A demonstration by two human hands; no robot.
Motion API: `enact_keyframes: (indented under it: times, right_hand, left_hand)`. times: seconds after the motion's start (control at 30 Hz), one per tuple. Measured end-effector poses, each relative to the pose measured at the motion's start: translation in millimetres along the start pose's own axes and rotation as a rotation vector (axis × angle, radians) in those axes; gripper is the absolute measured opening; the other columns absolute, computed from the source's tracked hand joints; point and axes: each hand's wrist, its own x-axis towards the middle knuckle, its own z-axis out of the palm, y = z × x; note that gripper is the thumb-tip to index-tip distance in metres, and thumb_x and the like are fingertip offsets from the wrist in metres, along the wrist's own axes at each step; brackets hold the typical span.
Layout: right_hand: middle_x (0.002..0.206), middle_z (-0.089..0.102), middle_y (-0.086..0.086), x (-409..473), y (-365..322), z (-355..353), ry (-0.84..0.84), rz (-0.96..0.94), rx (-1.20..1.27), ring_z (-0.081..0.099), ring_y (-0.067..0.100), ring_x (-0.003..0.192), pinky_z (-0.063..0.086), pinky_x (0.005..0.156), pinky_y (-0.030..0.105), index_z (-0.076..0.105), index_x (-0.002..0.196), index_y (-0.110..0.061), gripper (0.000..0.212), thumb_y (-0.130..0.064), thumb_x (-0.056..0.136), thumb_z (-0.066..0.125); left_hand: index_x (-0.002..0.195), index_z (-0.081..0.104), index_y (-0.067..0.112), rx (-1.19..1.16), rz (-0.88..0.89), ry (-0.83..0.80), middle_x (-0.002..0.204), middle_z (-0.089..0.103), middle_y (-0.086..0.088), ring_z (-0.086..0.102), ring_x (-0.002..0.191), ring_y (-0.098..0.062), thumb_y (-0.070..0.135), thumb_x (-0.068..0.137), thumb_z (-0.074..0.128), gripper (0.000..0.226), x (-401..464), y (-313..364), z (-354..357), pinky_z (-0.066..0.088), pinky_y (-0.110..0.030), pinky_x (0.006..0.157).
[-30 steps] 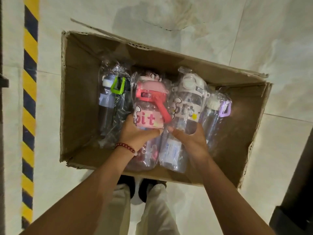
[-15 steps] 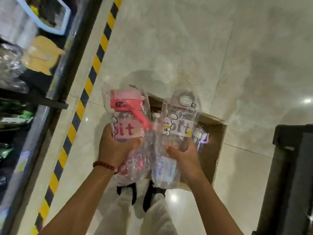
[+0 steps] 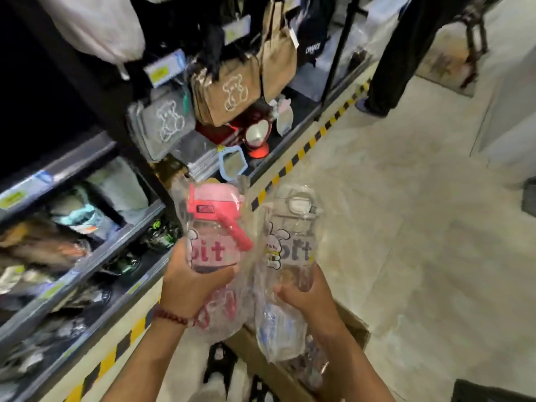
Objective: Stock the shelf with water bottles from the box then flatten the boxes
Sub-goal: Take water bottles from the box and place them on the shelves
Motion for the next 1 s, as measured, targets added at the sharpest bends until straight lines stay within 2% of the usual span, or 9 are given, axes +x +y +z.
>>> enact_keyframes:
  times: [0.07, 0.13, 0.23, 0.33, 0.4, 0.53, 0.8, 0.9, 1.0]
  right_hand:
    - [0.094, 0.07, -0.022, -8, -23, 15, -0.073, -0.043, -0.025, 0.066, -0.004, 0.087, 0.051, 0.065, 0.014, 0.051, 0.112, -0.027, 0.061, -0.011, 0.062, 0.083]
    - [0.098, 0.071, -0.011, -14, -43, 31, -0.142, -0.054, -0.035, 0.068, 0.002, 0.089, 0.053, 0.065, 0.018, 0.052, 0.113, -0.024, 0.064, -0.015, 0.055, 0.078]
    - [0.117, 0.067, 0.002, -23, -65, 56, -0.271, -0.073, -0.042, 0.064, 0.021, 0.108, 0.056, 0.081, 0.033, 0.05, 0.126, -0.022, 0.08, -0.022, 0.053, 0.082]
    - [0.12, 0.066, -0.003, -29, -80, 81, -0.37, -0.132, -0.107, 0.063, 0.02, 0.111, 0.053, 0.091, 0.043, 0.047, 0.129, -0.025, 0.082, -0.029, 0.054, 0.081]
    - [0.119, 0.066, -0.007, -31, -86, 99, -0.412, -0.142, -0.136, 0.063, 0.015, 0.11, 0.054, 0.091, 0.041, 0.048, 0.127, -0.029, 0.081, -0.033, 0.052, 0.081]
    - [0.115, 0.067, -0.009, -30, -93, 137, -0.489, -0.138, -0.186, 0.065, 0.012, 0.106, 0.054, 0.091, 0.037, 0.052, 0.117, -0.034, 0.071, -0.028, 0.052, 0.081]
    - [0.129, 0.057, 0.006, -19, -95, 215, -0.622, -0.085, -0.311, 0.058, 0.027, 0.116, 0.053, 0.093, 0.044, 0.047, 0.128, -0.025, 0.095, -0.042, 0.041, 0.08]
    - [0.127, 0.057, 0.006, -11, -93, 251, -0.637, -0.075, -0.331, 0.058, 0.026, 0.115, 0.057, 0.084, 0.036, 0.045, 0.129, -0.024, 0.099, -0.044, 0.039, 0.08]
    - [0.113, 0.064, 0.001, -6, -95, 286, -0.645, -0.087, -0.339, 0.065, 0.015, 0.099, 0.057, 0.067, 0.023, 0.049, 0.116, -0.032, 0.083, -0.045, 0.038, 0.075]
  left_hand:
    - [0.086, 0.063, 0.025, -0.003, 0.054, 0.017, 0.075, 0.07, 0.003, 0.068, 0.068, -0.009, 0.026, 0.033, 0.083, 0.057, -15, 21, -25, 0.052, -0.02, 0.053]
    - [0.083, 0.065, 0.027, 0.004, 0.105, 0.056, 0.071, 0.07, 0.001, 0.066, 0.062, -0.008, 0.018, 0.04, 0.08, 0.047, -30, 39, -49, 0.05, -0.019, 0.049]
    - [0.095, 0.057, 0.013, -0.003, 0.13, 0.2, 0.079, 0.066, -0.002, 0.063, 0.063, -0.001, 0.032, 0.033, 0.078, 0.067, -50, 53, -82, 0.048, -0.014, 0.051]
    - [0.104, 0.056, 0.011, -0.021, 0.113, 0.34, 0.091, 0.067, -0.005, 0.066, 0.079, -0.006, 0.034, 0.034, 0.081, 0.079, -63, 51, -115, 0.053, -0.023, 0.063]
    - [0.111, 0.055, 0.01, -0.05, 0.108, 0.423, 0.096, 0.067, -0.006, 0.066, 0.087, -0.017, 0.04, 0.033, 0.079, 0.086, -72, 48, -134, 0.054, -0.033, 0.071]
    - [0.107, 0.057, 0.009, -0.085, 0.079, 0.585, 0.094, 0.067, -0.005, 0.065, 0.087, -0.017, 0.024, 0.043, 0.086, 0.072, -87, 46, -162, 0.049, -0.025, 0.066]
    - [0.11, 0.055, 0.013, -0.143, -0.022, 0.738, 0.096, 0.066, -0.003, 0.065, 0.088, -0.017, 0.03, 0.039, 0.083, 0.078, -83, 25, -227, 0.053, -0.032, 0.072]
    - [0.107, 0.057, 0.013, -0.161, -0.022, 0.737, 0.094, 0.067, -0.002, 0.065, 0.084, -0.011, 0.024, 0.046, 0.087, 0.069, -72, 21, -254, 0.05, -0.022, 0.066]
    - [0.096, 0.065, 0.01, -0.143, -0.003, 0.677, 0.084, 0.071, -0.004, 0.069, 0.077, -0.01, 0.035, 0.041, 0.079, 0.062, -55, 22, -284, 0.052, -0.017, 0.06]
